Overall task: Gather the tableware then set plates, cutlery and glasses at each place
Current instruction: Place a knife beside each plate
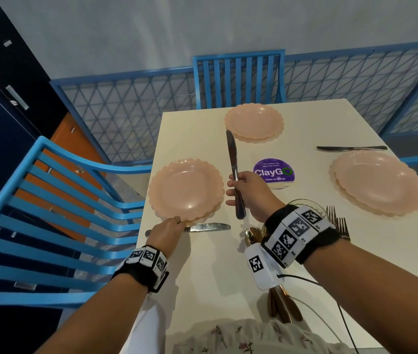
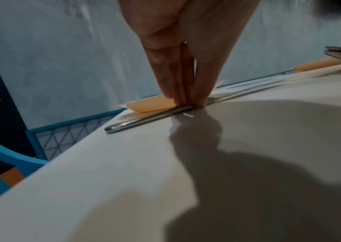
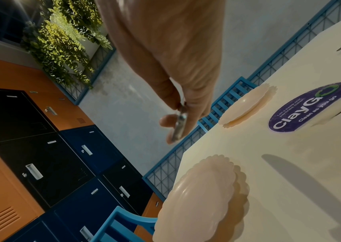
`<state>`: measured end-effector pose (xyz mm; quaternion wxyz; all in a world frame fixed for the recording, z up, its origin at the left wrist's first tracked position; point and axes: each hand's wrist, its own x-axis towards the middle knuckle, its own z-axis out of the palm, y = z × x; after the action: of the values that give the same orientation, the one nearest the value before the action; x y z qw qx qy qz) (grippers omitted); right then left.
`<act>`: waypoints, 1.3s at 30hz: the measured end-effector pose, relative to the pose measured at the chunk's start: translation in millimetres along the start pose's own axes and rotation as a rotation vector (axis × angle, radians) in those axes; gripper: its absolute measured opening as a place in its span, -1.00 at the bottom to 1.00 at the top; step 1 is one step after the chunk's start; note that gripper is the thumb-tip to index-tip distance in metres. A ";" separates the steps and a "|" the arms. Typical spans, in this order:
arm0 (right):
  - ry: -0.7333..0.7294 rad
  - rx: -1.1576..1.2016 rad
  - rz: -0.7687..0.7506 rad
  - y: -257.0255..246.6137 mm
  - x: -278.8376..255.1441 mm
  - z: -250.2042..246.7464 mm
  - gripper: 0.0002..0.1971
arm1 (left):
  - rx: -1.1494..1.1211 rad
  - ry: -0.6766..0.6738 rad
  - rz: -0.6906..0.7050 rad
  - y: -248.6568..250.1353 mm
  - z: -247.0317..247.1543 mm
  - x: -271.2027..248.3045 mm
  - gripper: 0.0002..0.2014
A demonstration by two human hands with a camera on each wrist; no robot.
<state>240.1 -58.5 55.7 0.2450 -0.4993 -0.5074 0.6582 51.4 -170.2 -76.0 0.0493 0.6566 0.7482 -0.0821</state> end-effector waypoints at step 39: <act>-0.024 -0.021 -0.036 5.5 -12.0 2.2 -0.74 | -0.528 0.396 -0.029 17.7 -81.9 -3.6 -0.86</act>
<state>243.7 -71.4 55.6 0.2455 -0.4846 -0.5262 0.6542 72.1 -156.1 4.0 0.0701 0.6135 0.7481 0.2431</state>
